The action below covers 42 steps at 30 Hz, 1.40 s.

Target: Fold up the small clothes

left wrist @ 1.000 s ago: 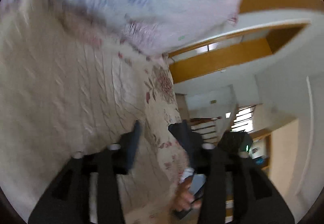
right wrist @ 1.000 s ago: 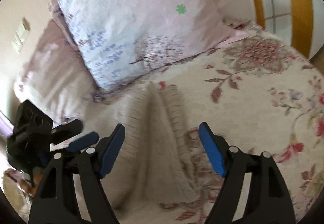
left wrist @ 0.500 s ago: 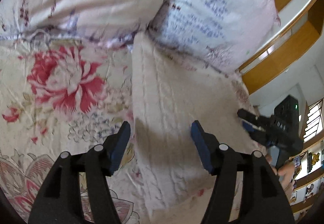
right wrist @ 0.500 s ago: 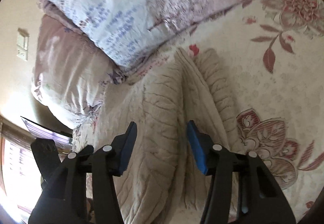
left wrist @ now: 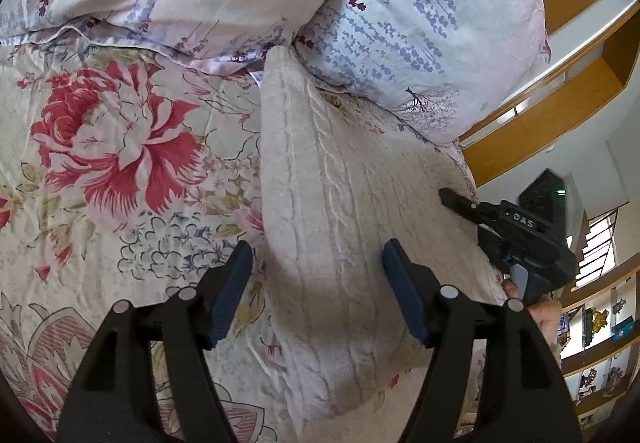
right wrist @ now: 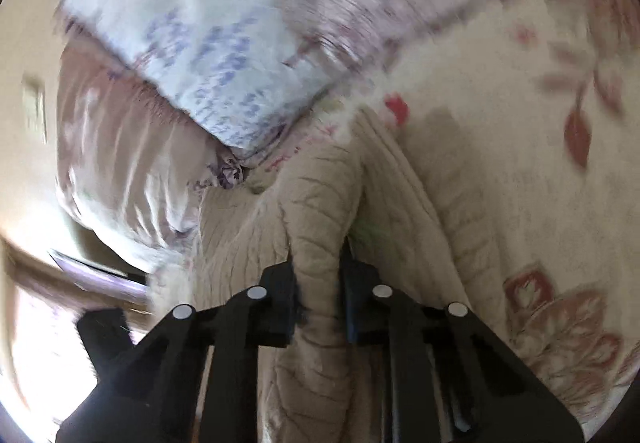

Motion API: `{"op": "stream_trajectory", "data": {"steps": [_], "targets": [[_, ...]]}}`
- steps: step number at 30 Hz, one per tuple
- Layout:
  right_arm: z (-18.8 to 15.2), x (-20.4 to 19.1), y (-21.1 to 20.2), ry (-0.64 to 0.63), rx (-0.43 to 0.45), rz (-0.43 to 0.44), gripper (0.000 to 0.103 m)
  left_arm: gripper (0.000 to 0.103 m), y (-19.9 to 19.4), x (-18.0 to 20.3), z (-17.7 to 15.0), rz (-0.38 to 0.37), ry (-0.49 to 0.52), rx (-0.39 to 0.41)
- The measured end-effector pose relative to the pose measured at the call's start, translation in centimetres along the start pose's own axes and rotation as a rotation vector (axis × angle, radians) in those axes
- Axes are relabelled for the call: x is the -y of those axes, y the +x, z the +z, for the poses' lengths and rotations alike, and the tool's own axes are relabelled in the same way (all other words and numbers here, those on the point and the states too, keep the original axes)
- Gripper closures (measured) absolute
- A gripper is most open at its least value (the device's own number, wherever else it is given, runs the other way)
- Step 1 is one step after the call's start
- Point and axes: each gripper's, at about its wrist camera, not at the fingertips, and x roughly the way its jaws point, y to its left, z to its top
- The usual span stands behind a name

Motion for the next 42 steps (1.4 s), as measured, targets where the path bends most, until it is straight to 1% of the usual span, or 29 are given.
{"op": "stream_trajectory", "data": {"steps": [1,4,6,9,11,13,15,16,18,19,20,21,22,23,26,30,33,36,39,41,42], "targets": [[-0.1,-1.6,-1.1,-0.082,0.051,-0.035,0.087,0.035,-0.2,-0.2,-0.2,-0.005,0.000,-0.001],[-0.1,-4.0,-3.3,-0.218,0.150,-0.104,0.087,0.035,-0.1,0.1,-0.2,-0.016,0.013,-0.002],[0.1,-4.9,-4.5,-0.278,0.199,-0.152,0.087,0.035,0.0,0.3,-0.2,-0.029,0.023,0.001],[0.5,-4.9,-5.5,-0.313,0.231,-0.215,0.087,0.035,0.2,0.8,-0.3,-0.044,0.045,0.002],[0.7,-4.5,-5.9,-0.315,0.250,-0.239,0.087,0.035,0.2,1.2,-0.4,-0.055,0.065,0.000],[0.9,-3.8,-5.7,-0.316,0.255,-0.271,0.087,0.035,0.4,1.6,-0.6,-0.067,0.086,-0.006],[1.2,-2.7,-4.4,-0.318,0.232,-0.330,0.087,0.035,0.7,2.0,-0.8,-0.074,0.103,-0.013],[1.4,-1.6,-3.2,-0.305,0.197,-0.378,0.087,0.035,0.8,2.3,-0.8,-0.073,0.113,-0.021],[1.8,0.7,-1.6,-0.253,0.134,-0.425,0.090,0.035,0.7,2.5,-0.8,-0.071,0.122,-0.032],[2.0,2.3,-1.0,-0.198,0.098,-0.403,0.090,0.035,0.6,2.6,-0.9,-0.069,0.125,-0.037],[2.1,2.8,-1.2,-0.167,0.093,-0.380,0.090,0.035,0.5,2.7,-0.9,-0.075,0.124,-0.047],[2.3,3.3,-1.9,-0.119,0.104,-0.351,0.087,0.035,0.3,2.7,-0.9,-0.078,0.123,-0.048],[2.3,3.5,-2.6,-0.095,0.113,-0.338,0.081,0.035,0.0,2.6,-0.9,-0.085,0.118,-0.051],[2.2,3.6,-3.4,-0.075,0.121,-0.330,0.070,0.035,-0.2,2.4,-1.0,-0.093,0.110,-0.056],[1.1,3.8,-6.4,-0.038,0.161,-0.287,0.056,0.035,-0.8,1.9,-1.4,-0.123,0.078,-0.074],[-2.0,4.0,-9.9,0.011,0.167,-0.164,0.054,0.034,-1.5,1.8,-2.3,-0.138,0.056,-0.084],[-4.1,3.9,-10.9,0.030,0.151,-0.112,0.054,0.031,-2.0,2.0,-3.2,-0.131,0.067,-0.077],[-5.7,3.5,-11.3,0.022,0.133,-0.089,0.054,0.031,-2.2,2.1,-4.1,-0.121,0.071,-0.096],[-7.1,3.1,-11.2,-0.010,0.120,-0.094,0.054,0.032,-2.0,2.0,-4.9,-0.129,0.062,-0.124],[-7.6,2.9,-10.8,-0.023,0.113,-0.098,0.055,0.033,-1.9,2.0,-5.4,-0.132,0.048,-0.129],[-7.9,2.9,-10.7,-0.028,0.109,-0.097,0.055,0.035,-1.8,2.0,-5.4,-0.131,0.041,-0.131]]}}
